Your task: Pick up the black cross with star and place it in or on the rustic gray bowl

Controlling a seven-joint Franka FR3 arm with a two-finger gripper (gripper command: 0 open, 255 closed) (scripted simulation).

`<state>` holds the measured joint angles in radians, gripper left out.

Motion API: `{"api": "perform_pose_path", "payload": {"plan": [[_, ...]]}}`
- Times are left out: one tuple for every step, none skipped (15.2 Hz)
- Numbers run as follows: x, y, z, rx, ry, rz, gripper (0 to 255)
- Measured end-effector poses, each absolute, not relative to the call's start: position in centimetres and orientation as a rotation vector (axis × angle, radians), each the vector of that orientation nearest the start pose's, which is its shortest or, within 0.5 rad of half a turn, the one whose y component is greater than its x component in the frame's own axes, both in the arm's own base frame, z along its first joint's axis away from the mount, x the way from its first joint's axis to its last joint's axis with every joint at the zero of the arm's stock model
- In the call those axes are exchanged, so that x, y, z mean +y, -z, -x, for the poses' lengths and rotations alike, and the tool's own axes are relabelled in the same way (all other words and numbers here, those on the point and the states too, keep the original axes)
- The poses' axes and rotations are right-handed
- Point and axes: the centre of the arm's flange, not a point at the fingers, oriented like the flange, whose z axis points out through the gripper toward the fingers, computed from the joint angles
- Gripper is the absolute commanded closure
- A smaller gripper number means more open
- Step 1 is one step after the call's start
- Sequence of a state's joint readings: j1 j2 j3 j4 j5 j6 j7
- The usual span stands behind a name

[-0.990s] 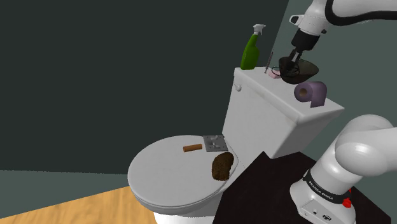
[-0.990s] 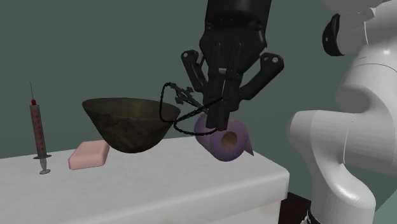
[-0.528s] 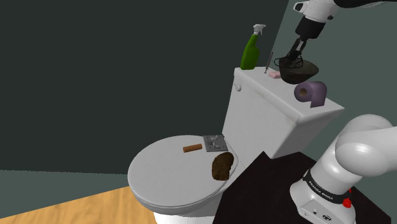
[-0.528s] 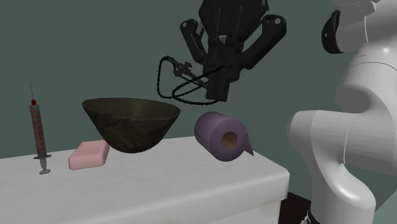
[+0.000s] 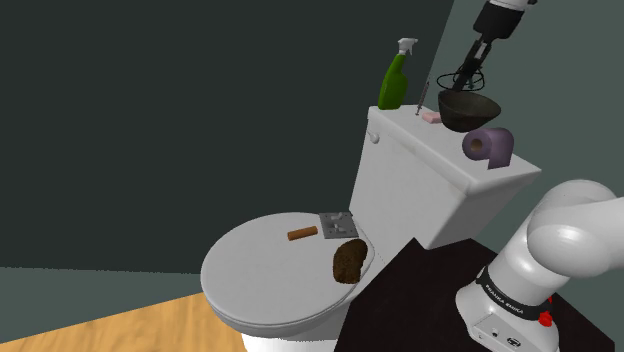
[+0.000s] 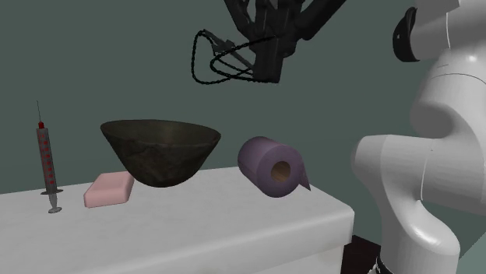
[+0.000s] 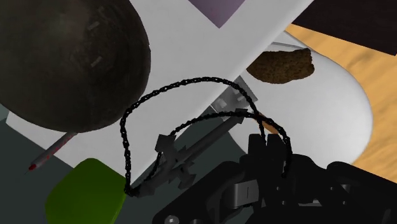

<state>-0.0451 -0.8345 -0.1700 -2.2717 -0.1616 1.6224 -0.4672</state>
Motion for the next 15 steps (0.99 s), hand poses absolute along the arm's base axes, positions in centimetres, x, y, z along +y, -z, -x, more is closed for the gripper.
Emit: {"api": "perform_pose_path", "payload": {"plan": [[-10.2, -65.0, -28.7, -0.466, 0.253, 3.187, 255], [-10.3, -65.5, -28.7, -0.466, 0.253, 3.187, 255], [-10.3, -65.8, -28.7, -0.466, 0.253, 3.187, 255], [-11.0, -65.9, -28.7, -0.466, 0.253, 3.187, 255], [-12.1, -65.9, -28.7, -0.465, 0.253, 3.186, 255], [-13.3, -65.9, -28.8, -0.465, 0.253, 3.186, 255], [-14.4, -65.8, -29.0, -0.465, 0.253, 3.187, 255], [-15.8, -65.7, -29.0, -0.464, 0.253, 3.187, 255], [-16.9, -65.7, -28.8, -0.465, 0.252, 3.186, 255], [-18.3, -65.7, -28.9, -0.464, 0.253, 3.186, 255], [-19.7, -65.7, -29.1, -0.464, 0.253, 3.186, 255], [-20.9, -65.6, -29.0, -0.464, 0.253, 3.186, 255], [-22.3, -65.6, -29.1, -0.464, 0.253, 3.186, 255], [-23.7, -65.5, -29.0, -0.464, 0.253, 3.186, 255], [-25.0, -65.3, -28.9, -0.464, 0.253, 3.186, 255]]}}
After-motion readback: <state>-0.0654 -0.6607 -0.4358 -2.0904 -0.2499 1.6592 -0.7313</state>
